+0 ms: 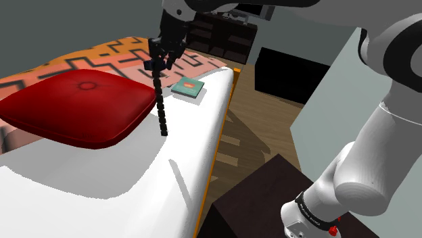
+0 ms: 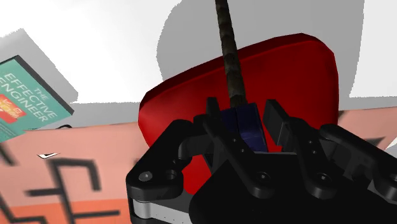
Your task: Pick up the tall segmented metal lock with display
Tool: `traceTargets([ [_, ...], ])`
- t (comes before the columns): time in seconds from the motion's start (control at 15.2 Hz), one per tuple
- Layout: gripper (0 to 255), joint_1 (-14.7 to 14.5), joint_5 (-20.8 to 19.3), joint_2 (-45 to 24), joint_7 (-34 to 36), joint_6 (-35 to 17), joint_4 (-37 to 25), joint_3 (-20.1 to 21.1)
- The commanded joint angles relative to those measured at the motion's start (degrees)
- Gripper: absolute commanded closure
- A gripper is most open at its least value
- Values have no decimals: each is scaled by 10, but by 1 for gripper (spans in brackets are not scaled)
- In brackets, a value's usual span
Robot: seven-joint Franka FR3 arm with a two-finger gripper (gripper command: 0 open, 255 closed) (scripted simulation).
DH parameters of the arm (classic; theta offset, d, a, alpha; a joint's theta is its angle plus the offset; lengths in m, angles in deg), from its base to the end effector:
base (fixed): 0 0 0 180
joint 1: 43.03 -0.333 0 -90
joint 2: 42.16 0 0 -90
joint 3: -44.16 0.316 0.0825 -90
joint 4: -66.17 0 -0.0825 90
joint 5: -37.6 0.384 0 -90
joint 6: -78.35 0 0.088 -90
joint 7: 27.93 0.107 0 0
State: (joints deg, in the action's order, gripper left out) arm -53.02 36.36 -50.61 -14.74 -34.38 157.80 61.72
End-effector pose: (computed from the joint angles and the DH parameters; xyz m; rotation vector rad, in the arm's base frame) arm 0.5633 0.2784 0.5663 -3.0016 -0.3749 -0.3121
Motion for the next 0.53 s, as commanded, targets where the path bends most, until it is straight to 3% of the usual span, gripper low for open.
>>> traceTargets([
  [0.0,255,-1,-1,-2,1,16,-18,1],
  [0.46,255,-3,-3,-8,3,58,-66,1],
])
